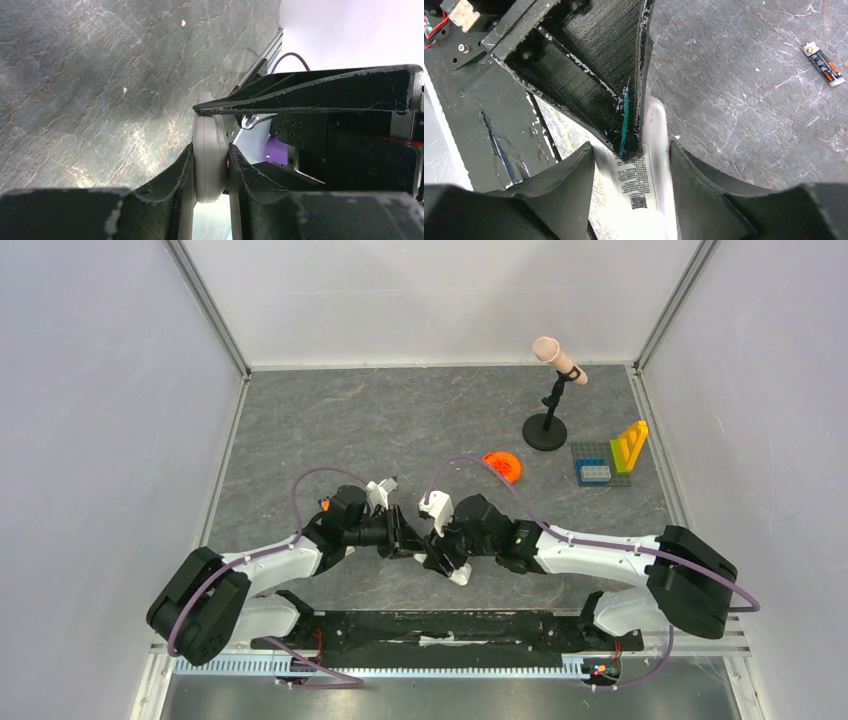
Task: Load the batteries into the remote control
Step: Pick up the remote control from the center of the board.
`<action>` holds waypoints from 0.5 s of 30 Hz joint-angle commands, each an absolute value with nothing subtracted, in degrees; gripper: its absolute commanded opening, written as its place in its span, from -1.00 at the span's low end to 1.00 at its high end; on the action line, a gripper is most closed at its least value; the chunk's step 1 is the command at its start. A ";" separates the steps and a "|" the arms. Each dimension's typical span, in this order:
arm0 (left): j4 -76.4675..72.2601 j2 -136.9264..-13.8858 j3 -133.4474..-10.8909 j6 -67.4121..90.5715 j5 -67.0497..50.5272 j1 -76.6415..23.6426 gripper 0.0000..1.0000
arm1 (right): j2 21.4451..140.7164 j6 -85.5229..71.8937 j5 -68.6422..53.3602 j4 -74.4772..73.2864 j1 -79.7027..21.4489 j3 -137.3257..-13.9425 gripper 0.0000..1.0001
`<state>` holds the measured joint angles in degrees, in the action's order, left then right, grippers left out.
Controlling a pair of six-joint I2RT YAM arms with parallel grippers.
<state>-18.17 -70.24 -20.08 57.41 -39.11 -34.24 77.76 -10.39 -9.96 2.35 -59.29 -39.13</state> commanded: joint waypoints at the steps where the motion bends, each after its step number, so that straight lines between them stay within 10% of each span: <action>1: -20.92 -69.34 -20.22 57.15 -42.39 -34.94 -0.96 | 77.65 -12.06 -3.66 3.95 -59.31 -40.06 0.28; 9: -17.14 -60.91 -17.15 52.50 -33.96 -34.96 -0.96 | 65.07 -31.03 2.74 1.68 -58.77 -33.10 0.76; 15: -17.69 -54.27 -11.56 51.02 -28.63 -34.89 -0.96 | 61.65 -48.81 1.22 0.96 -57.95 -28.81 0.24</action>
<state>-16.49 -57.67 -14.41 54.46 -32.97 -34.63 62.43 -33.93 0.12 1.34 -58.22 -31.03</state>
